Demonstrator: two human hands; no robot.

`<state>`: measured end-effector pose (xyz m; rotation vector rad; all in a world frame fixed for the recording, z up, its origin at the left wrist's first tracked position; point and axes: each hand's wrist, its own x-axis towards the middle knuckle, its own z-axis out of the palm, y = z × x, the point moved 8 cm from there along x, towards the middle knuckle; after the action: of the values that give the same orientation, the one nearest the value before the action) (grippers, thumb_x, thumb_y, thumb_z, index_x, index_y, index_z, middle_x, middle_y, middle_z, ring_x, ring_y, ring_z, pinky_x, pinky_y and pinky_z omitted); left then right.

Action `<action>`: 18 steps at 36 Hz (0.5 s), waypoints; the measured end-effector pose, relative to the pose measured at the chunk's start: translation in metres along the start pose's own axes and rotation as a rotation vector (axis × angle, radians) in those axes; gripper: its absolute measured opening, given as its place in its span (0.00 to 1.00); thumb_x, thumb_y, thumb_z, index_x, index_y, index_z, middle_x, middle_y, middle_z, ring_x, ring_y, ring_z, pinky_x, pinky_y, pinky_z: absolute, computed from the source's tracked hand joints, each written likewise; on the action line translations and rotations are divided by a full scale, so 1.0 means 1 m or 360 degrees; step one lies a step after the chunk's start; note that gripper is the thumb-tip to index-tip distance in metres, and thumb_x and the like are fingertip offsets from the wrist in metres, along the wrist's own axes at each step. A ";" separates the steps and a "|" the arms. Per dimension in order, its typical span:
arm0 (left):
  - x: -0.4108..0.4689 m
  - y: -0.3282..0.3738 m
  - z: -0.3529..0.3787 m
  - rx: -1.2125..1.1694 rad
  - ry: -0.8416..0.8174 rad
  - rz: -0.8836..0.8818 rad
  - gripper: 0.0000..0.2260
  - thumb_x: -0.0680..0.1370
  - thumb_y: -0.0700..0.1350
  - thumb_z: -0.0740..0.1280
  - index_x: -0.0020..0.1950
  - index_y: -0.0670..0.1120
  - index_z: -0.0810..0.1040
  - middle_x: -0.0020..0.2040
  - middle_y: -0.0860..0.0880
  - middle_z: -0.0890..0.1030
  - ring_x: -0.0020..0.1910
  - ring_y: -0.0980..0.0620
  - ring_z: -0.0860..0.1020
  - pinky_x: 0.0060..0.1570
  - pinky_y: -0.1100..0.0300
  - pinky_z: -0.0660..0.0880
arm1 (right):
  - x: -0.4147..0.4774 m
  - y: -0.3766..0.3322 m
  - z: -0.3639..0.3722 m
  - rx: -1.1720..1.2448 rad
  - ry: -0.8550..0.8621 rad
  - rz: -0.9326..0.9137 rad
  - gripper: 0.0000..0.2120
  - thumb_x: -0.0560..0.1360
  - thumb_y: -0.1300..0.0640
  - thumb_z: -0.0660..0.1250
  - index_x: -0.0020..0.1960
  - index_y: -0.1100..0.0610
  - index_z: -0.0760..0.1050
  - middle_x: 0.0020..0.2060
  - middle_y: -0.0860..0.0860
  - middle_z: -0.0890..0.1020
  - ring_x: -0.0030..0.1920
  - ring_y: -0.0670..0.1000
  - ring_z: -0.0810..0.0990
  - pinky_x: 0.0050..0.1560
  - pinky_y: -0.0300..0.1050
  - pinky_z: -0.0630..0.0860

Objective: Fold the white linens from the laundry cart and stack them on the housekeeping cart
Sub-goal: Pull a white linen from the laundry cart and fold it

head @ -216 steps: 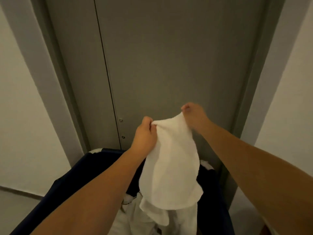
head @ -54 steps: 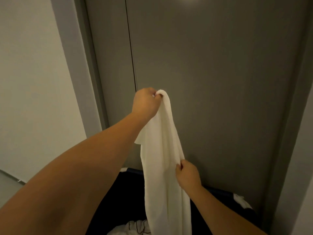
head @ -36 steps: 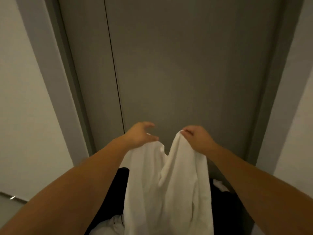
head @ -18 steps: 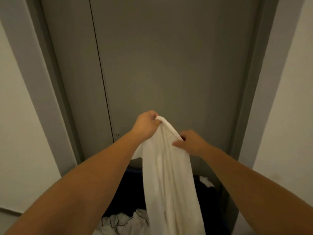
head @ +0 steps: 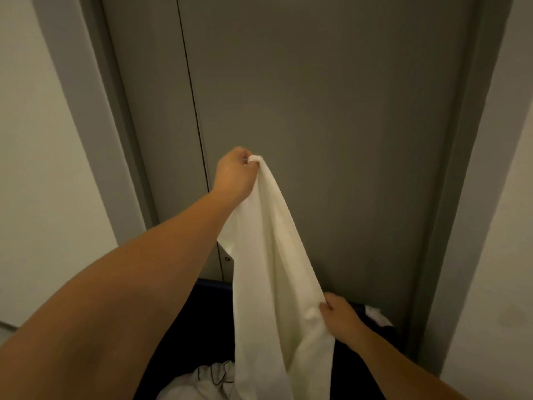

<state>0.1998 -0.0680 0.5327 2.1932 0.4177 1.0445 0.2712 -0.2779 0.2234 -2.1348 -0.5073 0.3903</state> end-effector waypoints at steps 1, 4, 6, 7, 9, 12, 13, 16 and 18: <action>0.001 -0.008 -0.001 0.0025 0.0002 -0.0037 0.06 0.80 0.44 0.60 0.54 0.45 0.75 0.47 0.50 0.75 0.43 0.50 0.73 0.40 0.61 0.67 | 0.002 0.000 -0.005 0.0017 0.0037 -0.0012 0.09 0.82 0.58 0.55 0.56 0.55 0.74 0.51 0.50 0.76 0.51 0.48 0.74 0.53 0.38 0.68; 0.001 -0.041 0.000 0.0225 -0.0063 -0.0139 0.10 0.80 0.45 0.61 0.56 0.42 0.76 0.48 0.47 0.76 0.45 0.47 0.74 0.44 0.58 0.68 | 0.005 -0.014 -0.033 0.0025 0.0163 -0.0142 0.11 0.80 0.55 0.62 0.41 0.57 0.76 0.37 0.50 0.77 0.40 0.47 0.74 0.40 0.40 0.68; -0.004 -0.067 0.003 0.0316 -0.0157 -0.0227 0.11 0.79 0.45 0.63 0.57 0.41 0.77 0.51 0.43 0.79 0.47 0.44 0.76 0.44 0.58 0.70 | 0.005 -0.027 -0.051 0.0109 0.0196 -0.0222 0.15 0.79 0.55 0.65 0.35 0.59 0.77 0.32 0.49 0.77 0.36 0.45 0.73 0.38 0.42 0.69; -0.010 -0.080 0.008 0.0342 -0.0229 -0.0264 0.11 0.79 0.45 0.64 0.57 0.40 0.78 0.53 0.42 0.80 0.49 0.43 0.77 0.45 0.57 0.71 | 0.006 -0.036 -0.060 0.0139 0.0219 -0.0257 0.14 0.78 0.55 0.65 0.37 0.61 0.79 0.33 0.51 0.79 0.37 0.45 0.74 0.39 0.42 0.70; -0.026 -0.097 0.024 0.0365 -0.0399 -0.0277 0.08 0.78 0.43 0.66 0.55 0.42 0.79 0.52 0.44 0.80 0.52 0.42 0.79 0.46 0.58 0.71 | 0.008 -0.061 -0.079 0.0087 0.0291 -0.0367 0.14 0.79 0.55 0.65 0.44 0.66 0.80 0.36 0.58 0.81 0.39 0.46 0.74 0.39 0.42 0.69; -0.055 -0.105 0.058 0.0177 -0.0670 -0.0251 0.05 0.77 0.42 0.69 0.52 0.46 0.80 0.51 0.47 0.81 0.53 0.46 0.80 0.47 0.61 0.71 | 0.010 -0.110 -0.088 -0.0185 0.0217 -0.0572 0.12 0.80 0.56 0.62 0.49 0.63 0.81 0.42 0.54 0.82 0.43 0.46 0.76 0.40 0.36 0.69; -0.064 -0.104 0.068 0.0117 -0.0764 -0.0240 0.09 0.77 0.42 0.69 0.56 0.46 0.80 0.54 0.48 0.81 0.54 0.49 0.79 0.49 0.62 0.71 | 0.010 -0.125 -0.087 -0.0270 0.0173 -0.0629 0.12 0.80 0.56 0.62 0.52 0.60 0.81 0.44 0.51 0.81 0.46 0.46 0.77 0.43 0.35 0.68; -0.088 -0.094 0.092 0.0031 -0.0946 -0.0154 0.18 0.77 0.45 0.70 0.67 0.47 0.75 0.57 0.51 0.79 0.54 0.55 0.77 0.52 0.66 0.70 | 0.012 -0.158 -0.082 -0.0342 0.0104 -0.0765 0.11 0.80 0.59 0.63 0.56 0.62 0.81 0.48 0.51 0.82 0.49 0.47 0.78 0.44 0.32 0.69; -0.103 -0.087 0.105 -0.0085 -0.1098 -0.0138 0.20 0.77 0.45 0.69 0.69 0.49 0.73 0.49 0.51 0.80 0.46 0.56 0.79 0.45 0.67 0.73 | 0.011 -0.171 -0.078 -0.0358 0.0057 -0.0823 0.09 0.79 0.61 0.64 0.53 0.62 0.82 0.48 0.54 0.84 0.47 0.49 0.80 0.45 0.39 0.71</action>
<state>0.2163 -0.1048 0.3668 2.2929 0.1596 0.2072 0.2800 -0.2366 0.4066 -2.1159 -1.0901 0.0016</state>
